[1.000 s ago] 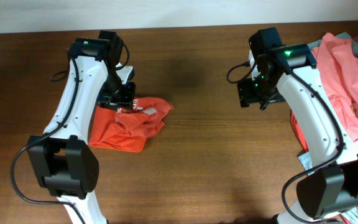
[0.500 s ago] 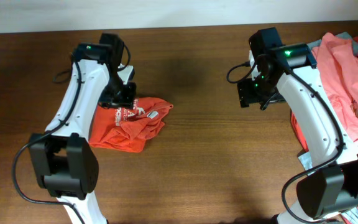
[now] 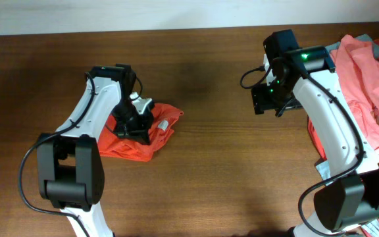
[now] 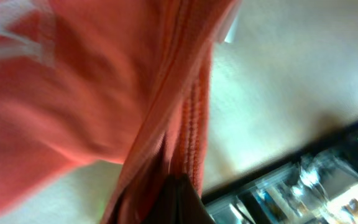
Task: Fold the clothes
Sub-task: 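Pat and straighten the folded shirt bundle with the left gripper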
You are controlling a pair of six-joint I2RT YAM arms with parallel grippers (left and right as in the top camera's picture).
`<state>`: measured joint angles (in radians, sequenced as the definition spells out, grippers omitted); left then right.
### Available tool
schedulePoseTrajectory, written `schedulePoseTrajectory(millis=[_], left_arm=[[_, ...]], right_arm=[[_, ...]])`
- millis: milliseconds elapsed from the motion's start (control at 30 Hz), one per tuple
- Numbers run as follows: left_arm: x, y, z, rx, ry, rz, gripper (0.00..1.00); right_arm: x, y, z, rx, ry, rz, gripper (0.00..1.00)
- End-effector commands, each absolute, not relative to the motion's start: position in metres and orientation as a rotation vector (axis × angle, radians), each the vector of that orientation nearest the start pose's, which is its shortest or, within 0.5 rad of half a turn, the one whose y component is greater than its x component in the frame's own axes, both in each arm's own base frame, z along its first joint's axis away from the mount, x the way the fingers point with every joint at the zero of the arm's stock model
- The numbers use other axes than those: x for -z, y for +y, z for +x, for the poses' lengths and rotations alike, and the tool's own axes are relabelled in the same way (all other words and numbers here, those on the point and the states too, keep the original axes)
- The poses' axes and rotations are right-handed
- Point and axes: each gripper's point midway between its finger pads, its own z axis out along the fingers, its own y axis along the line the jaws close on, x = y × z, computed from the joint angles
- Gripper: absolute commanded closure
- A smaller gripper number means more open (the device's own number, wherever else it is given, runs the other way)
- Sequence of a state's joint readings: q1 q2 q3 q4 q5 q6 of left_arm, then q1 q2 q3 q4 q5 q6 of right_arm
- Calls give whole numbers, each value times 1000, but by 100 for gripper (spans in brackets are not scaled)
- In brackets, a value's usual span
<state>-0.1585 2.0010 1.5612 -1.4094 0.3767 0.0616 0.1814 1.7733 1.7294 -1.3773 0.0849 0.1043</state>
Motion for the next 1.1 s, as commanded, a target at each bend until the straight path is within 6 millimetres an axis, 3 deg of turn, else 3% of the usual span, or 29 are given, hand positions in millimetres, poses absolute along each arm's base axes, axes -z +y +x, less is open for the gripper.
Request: schedulePoseTrajectory(millis=[0,133,167,233,467,567,600,633,900,1067], left_arm=[[-93,-124,278,773,3384,371,99],[-97,-120,266,761,3445,360,98],[-98,-119,262,763,3447,426,77],[-94,-112,266,683,3449,429,61],[-83,-107,310,520,3311,347,60],[-89,-70,345,144,3244,168,60],[-96,-47,365,9,3177,100,53],[-96,-39,373,-20,3148,70,48],[-88,20,385,-8,3122,-175,44],[-73,22,382,5,3170,-169,42]], right_arm=[[-177,48,352,92,2988,-89,25],[-177,48,352,92,2988,-89,25],[-177,48,352,92,2988,-89,25],[-177,48,352,92,2988,-89,25],[-177,47,350,95,2999,-90,25],[-177,47,350,96,2999,-90,24],[-177,47,350,95,2999,-90,24],[-177,47,350,95,2999,-90,24],[-177,47,350,97,2998,-120,24],[-177,47,350,97,2998,-121,24]])
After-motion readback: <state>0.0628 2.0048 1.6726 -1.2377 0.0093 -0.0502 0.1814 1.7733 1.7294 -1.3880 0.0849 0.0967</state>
